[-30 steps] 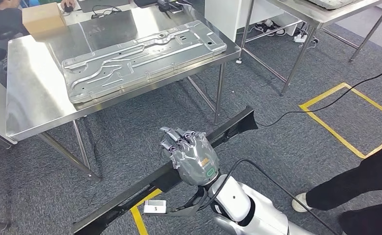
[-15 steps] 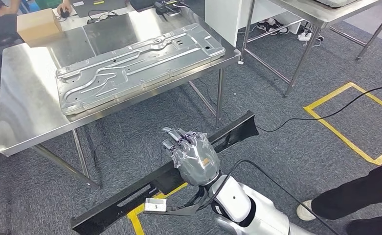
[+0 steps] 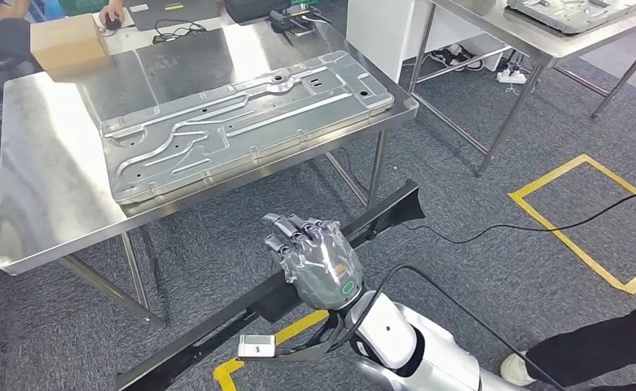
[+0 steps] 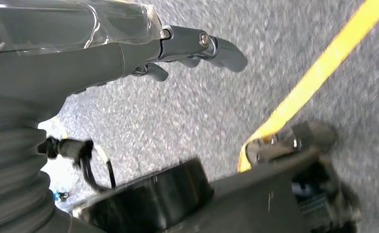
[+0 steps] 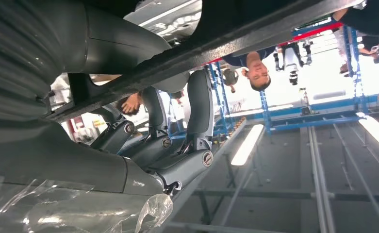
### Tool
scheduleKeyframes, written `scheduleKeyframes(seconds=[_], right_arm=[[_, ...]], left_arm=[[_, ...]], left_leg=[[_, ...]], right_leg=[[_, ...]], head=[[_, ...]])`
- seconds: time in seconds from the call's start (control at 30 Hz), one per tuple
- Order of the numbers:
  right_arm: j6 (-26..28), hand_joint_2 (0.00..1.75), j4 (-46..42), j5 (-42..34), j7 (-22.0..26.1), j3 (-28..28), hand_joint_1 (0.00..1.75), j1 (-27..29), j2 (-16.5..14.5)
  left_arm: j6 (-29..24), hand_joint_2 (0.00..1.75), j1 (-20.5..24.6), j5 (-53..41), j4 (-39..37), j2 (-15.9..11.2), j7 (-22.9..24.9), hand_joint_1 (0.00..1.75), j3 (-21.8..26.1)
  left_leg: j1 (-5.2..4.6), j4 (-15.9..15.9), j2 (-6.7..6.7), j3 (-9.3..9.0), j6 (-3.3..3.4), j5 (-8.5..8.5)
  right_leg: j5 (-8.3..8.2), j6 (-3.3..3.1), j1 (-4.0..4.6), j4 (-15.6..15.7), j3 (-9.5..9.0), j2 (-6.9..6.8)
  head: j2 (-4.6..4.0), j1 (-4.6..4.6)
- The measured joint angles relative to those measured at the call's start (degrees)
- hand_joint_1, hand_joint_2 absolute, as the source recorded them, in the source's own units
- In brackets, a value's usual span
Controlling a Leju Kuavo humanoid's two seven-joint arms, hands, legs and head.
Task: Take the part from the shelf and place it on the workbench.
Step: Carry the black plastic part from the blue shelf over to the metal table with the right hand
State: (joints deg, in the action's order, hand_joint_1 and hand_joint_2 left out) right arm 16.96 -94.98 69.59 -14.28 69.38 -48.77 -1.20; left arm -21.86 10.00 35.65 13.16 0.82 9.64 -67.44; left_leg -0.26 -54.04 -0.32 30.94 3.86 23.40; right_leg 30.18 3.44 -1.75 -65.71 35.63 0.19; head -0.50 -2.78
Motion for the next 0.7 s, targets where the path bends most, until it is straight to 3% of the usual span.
scheduleKeyframes(seconds=[0.07, 0.1, 0.13, 0.2, 0.27, 0.4, 0.47, 0.53, 0.6, 0.63, 0.7], right_arm=[[0.0, 1.75, 0.1, 0.0, 0.0, 0.1, 1.75, 0.1, 0.0], [0.0, 1.75, 0.1, 0.1, 0.1, 0.1, 1.75, 0.2, 0.0], [0.1, 1.75, 0.1, 0.2, 0.1, 0.2, 1.75, 0.2, 0.0], [0.1, 1.75, 0.2, 0.4, 0.1, 0.3, 1.75, 0.2, 0.1], [0.1, 1.75, 0.3, 0.4, 0.1, 0.4, 1.75, 0.1, 0.1], [0.3, 1.75, 0.3, 0.5, 0.0, 0.4, 1.75, -0.1, -0.1], [0.3, 1.75, 0.3, 0.5, 0.0, 0.5, 1.75, -0.2, -0.3], [0.4, 1.75, 0.4, 0.4, 0.1, 0.5, 1.75, -0.2, -0.3], [0.5, 1.75, 0.5, 0.1, 0.3, 0.5, 1.75, -0.1, -0.3], [0.6, 1.75, 0.6, 0.0, 0.4, 0.5, 1.75, -0.1, -0.3], [0.6, 1.75, 0.7, -0.1, 0.5, 0.6, 1.75, -0.1, -0.4]], left_arm=[[0.1, 1.75, -0.1, 0.1, 0.0, 0.0, 0.0, 0.00, 0.0], [0.2, 1.75, -0.2, 0.1, 0.0, 0.0, 0.0, 0.00, 0.0], [0.2, 1.75, -0.3, 0.1, 0.0, 0.0, 0.0, 0.00, 0.0], [0.2, 1.75, -0.3, 0.0, 0.0, 0.0, 0.0, 0.00, 0.0], [0.2, 1.75, -0.2, -0.1, 0.0, 0.0, 0.0, 0.00, 0.0], [0.1, 1.75, -0.1, -0.2, 0.0, -0.1, 0.0, 0.00, 0.0], [0.0, 1.75, 0.0, -0.2, 0.0, -0.2, -0.1, 0.00, 0.0], [0.0, 1.75, 0.1, -0.1, 0.0, -0.2, -0.3, 0.00, 0.0], [0.0, 1.75, 0.3, 0.0, 0.0, -0.2, -0.4, 0.00, 0.1], [0.0, 1.75, 0.4, 0.1, 0.0, -0.2, -0.3, 0.00, 0.1], [0.1, 1.75, 0.2, 0.2, 0.0, -0.2, -0.2, 0.00, 0.1]], left_leg=[[-0.45, 0.0, -0.08, -0.72, 0.43, 0.74], [-0.64, 0.0, -0.18, -1.18, 0.51, 1.16], [-0.78, 0.0, -0.31, -1.78, 0.54, 1.65], [-0.98, -0.1, -0.54, -3.08, 0.43, 2.79], [-1.17, -0.1, -0.71, -3.84, 0.04, 3.82], [-1.31, -1.6, -0.67, -3.88, -0.94, 4.65], [-0.90, -6.8, -0.54, -1.01, -1.70, 5.69], [-0.23, -14.4, -0.48, 3.97, -2.55, 8.29], [0.25, -17.6, -0.40, 7.24, -3.12, 9.63], [0.39, -16.2, -0.34, 7.38, -3.25, 8.53], [0.53, -8.7, -0.15, 5.45, -3.14, 2.87]], right_leg=[[1.81, -0.18, 0.36, -6.0, 4.52, 0.01], [1.40, -0.38, 0.55, -6.5, 5.63, 0.02], [-0.15, -0.69, 0.74, -4.7, 5.63, 0.02], [-5.62, -1.48, 1.12, 3.1, 3.41, 0.03], [-8.69, -2.08, 1.48, 8.7, 1.60, 0.05], [-8.54, -3.15, 1.33, 9.8, 0.52, 0.08], [-8.10, -3.56, 1.04, 10.0, -0.23, 0.06], [-7.41, -3.71, 0.98, 10.0, -0.80, 0.06], [-6.57, -3.56, 0.94, 10.0, -1.67, 0.06], [-6.13, -3.45, 0.93, 10.0, -2.27, 0.08], [-5.21, -3.16, 0.91, 10.1, -3.60, 0.12]], head=[[0.00, 0.00], [0.00, 0.00], [0.00, 0.00], [0.00, 0.00], [0.00, -0.04], [0.00, -0.13], [0.00, -0.23], [0.00, -0.30], [0.00, -0.31], [0.00, -0.31], [0.00, -0.31]])
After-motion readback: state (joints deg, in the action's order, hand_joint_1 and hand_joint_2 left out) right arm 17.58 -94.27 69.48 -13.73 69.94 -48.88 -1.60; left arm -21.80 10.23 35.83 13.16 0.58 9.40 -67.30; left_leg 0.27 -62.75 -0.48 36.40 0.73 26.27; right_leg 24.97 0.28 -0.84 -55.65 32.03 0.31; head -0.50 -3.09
